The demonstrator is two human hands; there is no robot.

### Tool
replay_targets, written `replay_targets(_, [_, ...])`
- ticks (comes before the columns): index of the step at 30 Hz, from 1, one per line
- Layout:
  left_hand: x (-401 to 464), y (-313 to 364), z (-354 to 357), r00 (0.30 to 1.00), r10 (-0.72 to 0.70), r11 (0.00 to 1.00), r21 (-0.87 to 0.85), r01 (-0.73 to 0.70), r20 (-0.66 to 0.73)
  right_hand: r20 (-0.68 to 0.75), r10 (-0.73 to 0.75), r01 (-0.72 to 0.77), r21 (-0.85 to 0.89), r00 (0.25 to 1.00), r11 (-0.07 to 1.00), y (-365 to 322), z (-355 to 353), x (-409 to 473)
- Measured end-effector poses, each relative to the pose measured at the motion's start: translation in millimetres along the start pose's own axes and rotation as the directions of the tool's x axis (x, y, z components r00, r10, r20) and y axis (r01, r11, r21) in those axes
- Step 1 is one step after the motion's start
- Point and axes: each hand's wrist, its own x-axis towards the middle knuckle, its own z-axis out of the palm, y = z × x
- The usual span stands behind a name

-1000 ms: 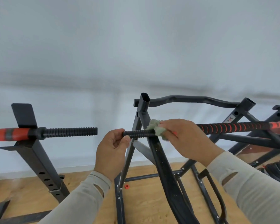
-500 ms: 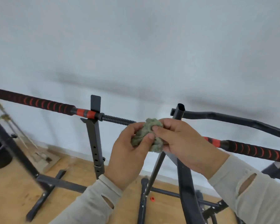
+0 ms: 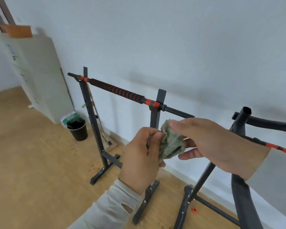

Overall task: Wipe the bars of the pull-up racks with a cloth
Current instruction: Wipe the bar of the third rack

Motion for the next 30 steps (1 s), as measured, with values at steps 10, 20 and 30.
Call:
replay_targets(10, [38.6,-38.0,-110.9,0.959,-0.033,0.996,-0.076,0.057,0.281,-0.247,-0.089,0.036,-0.212,0.965,0.977,-37.4,93.5,37.7])
replay_targets(20, [76.4,-102.1,-211.7,0.956,-0.149,0.981,-0.087,0.176,0.253,-0.201,0.118,-0.135,-0.072,0.972,0.988,-16.0,219.4,88.2])
replay_targets(30, [130.0,-119.0,-267.0,0.897,-0.300,0.873,-0.285,0.396,0.326,-0.197,0.152,-0.104,0.232,0.969,0.967,-11.3,270.9,145.6])
